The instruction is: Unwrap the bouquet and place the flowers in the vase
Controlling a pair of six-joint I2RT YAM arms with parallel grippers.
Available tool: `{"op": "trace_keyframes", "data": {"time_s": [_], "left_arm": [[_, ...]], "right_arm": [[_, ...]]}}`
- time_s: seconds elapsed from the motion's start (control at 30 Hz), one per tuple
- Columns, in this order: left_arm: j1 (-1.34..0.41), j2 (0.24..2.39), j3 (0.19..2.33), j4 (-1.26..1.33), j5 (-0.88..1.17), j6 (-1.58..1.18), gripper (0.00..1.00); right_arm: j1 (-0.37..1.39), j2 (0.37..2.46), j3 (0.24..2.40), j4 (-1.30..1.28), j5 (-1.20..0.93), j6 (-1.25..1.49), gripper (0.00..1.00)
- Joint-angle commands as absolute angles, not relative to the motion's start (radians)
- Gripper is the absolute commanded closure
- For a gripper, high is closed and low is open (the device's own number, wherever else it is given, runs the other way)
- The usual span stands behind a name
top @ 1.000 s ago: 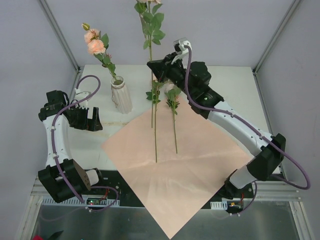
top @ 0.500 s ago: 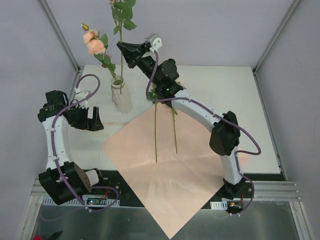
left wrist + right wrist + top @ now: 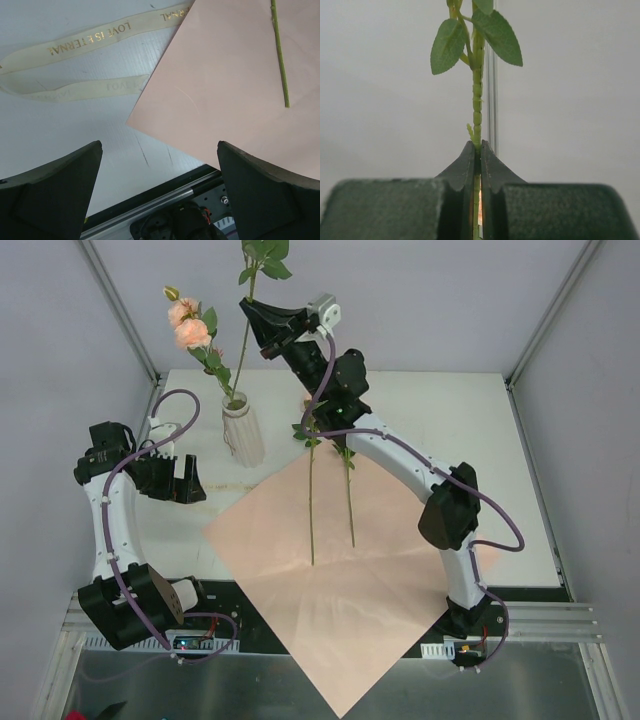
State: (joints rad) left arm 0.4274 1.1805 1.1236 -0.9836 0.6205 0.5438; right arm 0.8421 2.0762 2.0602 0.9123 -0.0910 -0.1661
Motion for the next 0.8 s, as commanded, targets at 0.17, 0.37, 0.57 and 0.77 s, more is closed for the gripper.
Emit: {"op": "trace_keyframes", "data": {"time_s": [0.17,0.37,0.57,0.77], "left_arm": [[0.442,1.161,1.138,-1.006,0.657,0.578,0.01],[0.440,1.147,1.155,-1.029,0.658,0.589,0.01],[0.442,1.141,1.166,-1.040,0.664,0.586,0.01],[0.443,1.129,1.167,-1.042,0.675,0.580,0.01]], "right_arm": [[0.827,2.086,2.128,0.931,-0.106,-0.196,0.99],[0.818,2.146,2.132,0.905,-0.081,-0.196,0.99],[0.831,2.206,2.152,0.849,-0.097,-0.183,0.99],[0.870,2.192,2.097,0.729,-0.114,-0.195,0.96]]}}
